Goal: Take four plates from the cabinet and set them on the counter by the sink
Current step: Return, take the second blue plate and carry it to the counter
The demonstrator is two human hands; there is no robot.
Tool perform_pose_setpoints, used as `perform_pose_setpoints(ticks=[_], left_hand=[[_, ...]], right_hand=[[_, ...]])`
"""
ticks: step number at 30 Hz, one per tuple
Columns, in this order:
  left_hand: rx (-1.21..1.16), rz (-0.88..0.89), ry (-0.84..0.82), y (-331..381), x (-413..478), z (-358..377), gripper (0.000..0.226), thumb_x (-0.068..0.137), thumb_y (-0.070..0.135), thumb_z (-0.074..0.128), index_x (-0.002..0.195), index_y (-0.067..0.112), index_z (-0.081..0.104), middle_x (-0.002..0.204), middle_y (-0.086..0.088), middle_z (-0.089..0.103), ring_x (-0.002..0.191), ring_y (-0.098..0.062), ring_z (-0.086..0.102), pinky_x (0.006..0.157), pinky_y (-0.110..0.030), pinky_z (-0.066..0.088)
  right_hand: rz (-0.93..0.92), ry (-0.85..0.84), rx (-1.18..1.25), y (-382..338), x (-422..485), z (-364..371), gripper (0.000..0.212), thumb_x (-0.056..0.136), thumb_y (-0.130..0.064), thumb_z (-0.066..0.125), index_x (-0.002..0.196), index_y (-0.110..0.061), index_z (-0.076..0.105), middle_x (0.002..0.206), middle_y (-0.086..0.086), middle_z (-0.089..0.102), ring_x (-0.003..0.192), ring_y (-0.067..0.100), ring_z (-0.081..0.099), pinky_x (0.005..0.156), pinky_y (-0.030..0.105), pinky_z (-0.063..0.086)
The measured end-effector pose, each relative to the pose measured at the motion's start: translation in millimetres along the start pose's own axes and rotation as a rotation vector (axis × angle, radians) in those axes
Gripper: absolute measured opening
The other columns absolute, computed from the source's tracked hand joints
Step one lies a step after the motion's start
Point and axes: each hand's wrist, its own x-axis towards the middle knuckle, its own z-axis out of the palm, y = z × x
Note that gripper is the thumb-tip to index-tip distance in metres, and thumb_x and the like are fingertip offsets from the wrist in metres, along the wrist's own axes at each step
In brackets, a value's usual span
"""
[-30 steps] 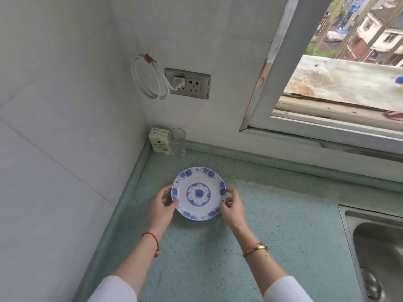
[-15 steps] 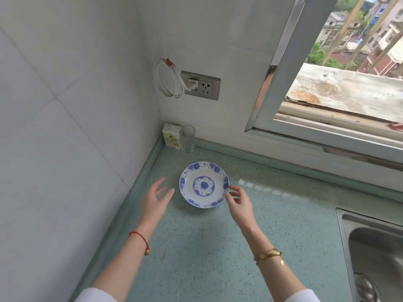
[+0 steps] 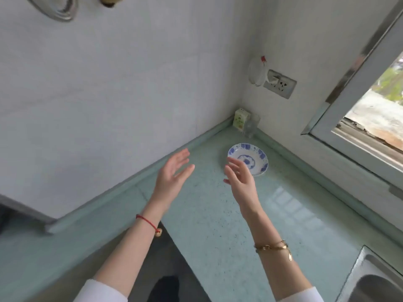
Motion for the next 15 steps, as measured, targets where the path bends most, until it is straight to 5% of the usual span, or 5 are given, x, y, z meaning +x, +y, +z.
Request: perform_pose_setpoints(ticks=[9,15], left_hand=[[-0.046,0.071,0.470,33,-212,-101,0.045,0.097,0.018,0.060,0.141,0.017,0.051,0.139,0.003,0.060,0.128,-0.009,0.057,0.115,-0.042,0.041],[-0.007,0.063,0.842,37,-371,-167,0.048,0.096,0.028,0.061,0.142,0.021,0.050,0.141,0.006,0.059,0.131,-0.007,0.055,0.115,-0.044,0.040]], right_hand=[[-0.164,-0.436,0.072,-34,-126,80,0.025,0.098,-0.020,0.054,0.122,-0.026,0.060,0.117,0.003,0.065,0.112,0.022,0.062,0.093,0.035,0.055],[-0.204,-0.825,0.046,-44,-232,168,0.027,0.099,-0.022,0.053,0.125,-0.023,0.059,0.120,0.007,0.064,0.115,0.024,0.060,0.095,0.035,0.055]])
